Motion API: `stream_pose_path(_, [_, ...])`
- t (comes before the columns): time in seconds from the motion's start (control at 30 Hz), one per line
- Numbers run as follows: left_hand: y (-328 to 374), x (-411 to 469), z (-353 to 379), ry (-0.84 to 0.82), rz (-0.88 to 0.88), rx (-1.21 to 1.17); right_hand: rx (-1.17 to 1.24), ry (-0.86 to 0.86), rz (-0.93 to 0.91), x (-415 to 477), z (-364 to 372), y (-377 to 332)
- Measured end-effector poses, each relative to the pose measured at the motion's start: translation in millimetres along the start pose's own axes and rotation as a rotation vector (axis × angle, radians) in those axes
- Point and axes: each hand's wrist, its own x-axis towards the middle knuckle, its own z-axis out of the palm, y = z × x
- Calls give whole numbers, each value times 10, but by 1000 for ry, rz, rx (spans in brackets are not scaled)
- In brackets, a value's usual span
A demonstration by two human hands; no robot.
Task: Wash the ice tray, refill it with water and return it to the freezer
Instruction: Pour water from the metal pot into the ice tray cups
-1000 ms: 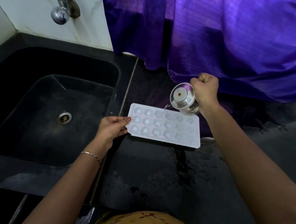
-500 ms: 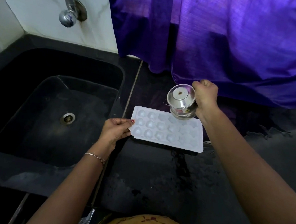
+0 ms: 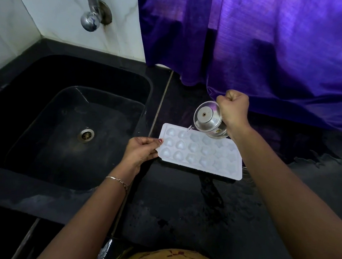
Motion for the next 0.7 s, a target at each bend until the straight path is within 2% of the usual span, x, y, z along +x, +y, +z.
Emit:
stream_pose_path(0.5, [7, -15, -6, -4, 1, 14, -43, 16, -19, 56, -22, -31])
stream_pose_path(0.7, [16, -29, -7, -8, 4, 3, 114, 41, 123, 65, -20, -31])
